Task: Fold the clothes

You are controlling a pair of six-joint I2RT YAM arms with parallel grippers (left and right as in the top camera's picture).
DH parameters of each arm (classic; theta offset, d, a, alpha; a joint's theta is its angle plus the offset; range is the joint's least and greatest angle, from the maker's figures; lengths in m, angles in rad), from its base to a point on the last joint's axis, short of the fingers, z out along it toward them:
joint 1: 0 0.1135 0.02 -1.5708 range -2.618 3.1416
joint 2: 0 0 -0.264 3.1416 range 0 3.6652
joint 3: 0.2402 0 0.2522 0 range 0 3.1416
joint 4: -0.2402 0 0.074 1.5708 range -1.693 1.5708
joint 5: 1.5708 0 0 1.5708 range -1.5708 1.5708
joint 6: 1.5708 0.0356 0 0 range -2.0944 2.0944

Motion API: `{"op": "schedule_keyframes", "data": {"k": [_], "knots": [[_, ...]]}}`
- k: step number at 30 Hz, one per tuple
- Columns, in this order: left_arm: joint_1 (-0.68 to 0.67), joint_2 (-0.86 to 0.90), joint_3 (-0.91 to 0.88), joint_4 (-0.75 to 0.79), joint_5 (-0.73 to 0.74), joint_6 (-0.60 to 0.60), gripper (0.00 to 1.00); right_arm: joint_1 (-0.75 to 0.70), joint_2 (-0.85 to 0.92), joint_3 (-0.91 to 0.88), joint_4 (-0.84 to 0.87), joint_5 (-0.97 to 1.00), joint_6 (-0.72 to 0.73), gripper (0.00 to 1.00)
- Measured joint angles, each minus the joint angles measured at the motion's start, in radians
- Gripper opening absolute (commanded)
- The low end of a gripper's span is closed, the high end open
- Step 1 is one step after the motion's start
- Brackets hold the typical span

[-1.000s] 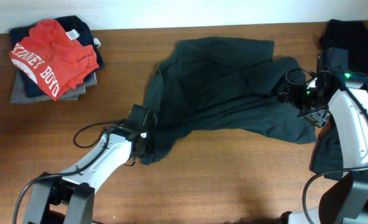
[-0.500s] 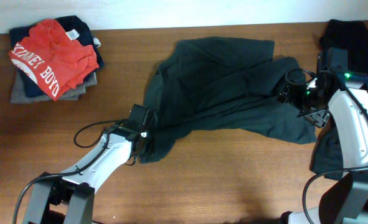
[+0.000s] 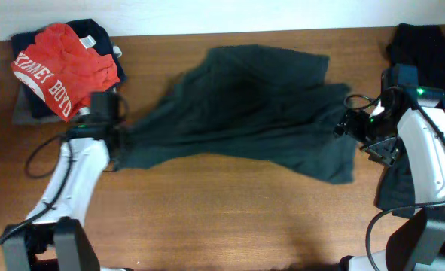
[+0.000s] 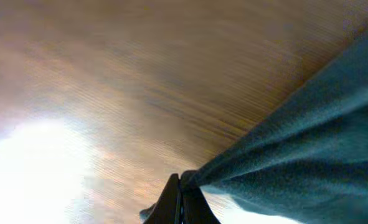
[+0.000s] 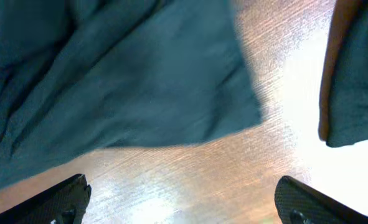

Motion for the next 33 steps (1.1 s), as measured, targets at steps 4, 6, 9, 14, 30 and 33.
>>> {"op": "schedule_keyframes", "data": {"k": [4, 6, 9, 14, 30, 33], "knots": [[0.097, 0.000, 0.000, -0.013, -0.007, -0.027, 0.01, 0.000, 0.000, 0.000, -0.003, -0.011, -0.003, 0.99], [0.102, 0.000, 0.000, -0.013, -0.006, -0.033, 0.01, 0.000, 0.000, 0.000, -0.004, -0.014, -0.002, 0.99], [0.102, 0.000, 0.000, -0.013, 0.011, -0.034, 0.01, 0.000, 0.000, -0.002, 0.007, -0.019, -0.003, 0.99], [0.102, 0.000, 0.000, -0.011, 0.050, -0.037, 0.08, 0.016, -0.003, -0.081, 0.126, -0.060, -0.003, 0.99], [0.102, 0.000, 0.000, -0.008, 0.092, -0.051, 0.93, 0.135, 0.116, -0.217, 0.417, -0.025, -0.109, 0.99], [0.102, 0.000, 0.000, -0.001, 0.092, -0.052, 0.94, 0.135, 0.171, -0.217, 0.459, -0.016, -0.175, 0.99]]}}
